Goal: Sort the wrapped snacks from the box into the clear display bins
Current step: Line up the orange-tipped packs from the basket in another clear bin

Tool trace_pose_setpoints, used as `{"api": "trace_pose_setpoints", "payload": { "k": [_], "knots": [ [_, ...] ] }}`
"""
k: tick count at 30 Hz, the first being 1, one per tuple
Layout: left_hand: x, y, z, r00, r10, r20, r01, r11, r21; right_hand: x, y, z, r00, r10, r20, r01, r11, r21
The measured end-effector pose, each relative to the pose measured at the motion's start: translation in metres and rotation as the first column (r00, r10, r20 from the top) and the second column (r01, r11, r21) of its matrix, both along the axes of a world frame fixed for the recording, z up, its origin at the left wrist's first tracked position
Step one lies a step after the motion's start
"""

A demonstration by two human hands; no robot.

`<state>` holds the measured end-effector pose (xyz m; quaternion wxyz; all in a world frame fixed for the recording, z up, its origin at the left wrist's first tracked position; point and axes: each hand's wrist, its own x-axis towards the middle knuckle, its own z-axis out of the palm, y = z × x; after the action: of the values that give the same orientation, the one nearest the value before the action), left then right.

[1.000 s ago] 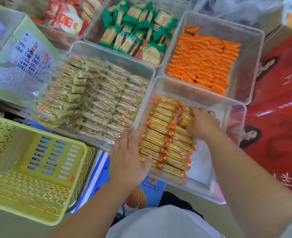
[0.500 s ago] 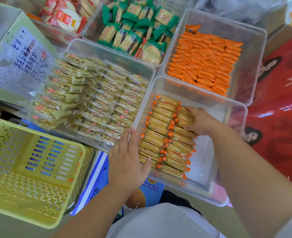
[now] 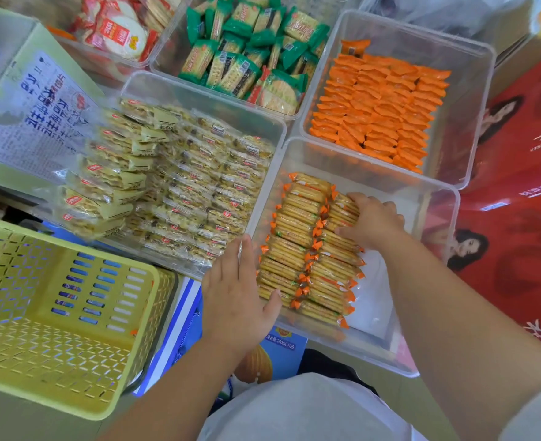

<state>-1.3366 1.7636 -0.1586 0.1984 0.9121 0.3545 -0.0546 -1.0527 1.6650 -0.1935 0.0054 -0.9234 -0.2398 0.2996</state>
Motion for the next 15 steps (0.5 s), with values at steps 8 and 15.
{"api": "trace_pose_setpoints", "payload": {
  "k": [8,15],
  "knots": [
    [0.0,-0.001,-0.001,1.0,-0.001,-0.008,0.001,1.0,-0.002,0.009,0.007,0.007,0.989,0.0,-0.146,-0.011,0.997,-0.079],
    [0.001,-0.001,-0.002,1.0,0.01,0.023,-0.01,1.0,0.019,0.001,0.017,0.014,0.937,-0.15,-0.317,0.144,0.989,-0.043]
  ]
}}
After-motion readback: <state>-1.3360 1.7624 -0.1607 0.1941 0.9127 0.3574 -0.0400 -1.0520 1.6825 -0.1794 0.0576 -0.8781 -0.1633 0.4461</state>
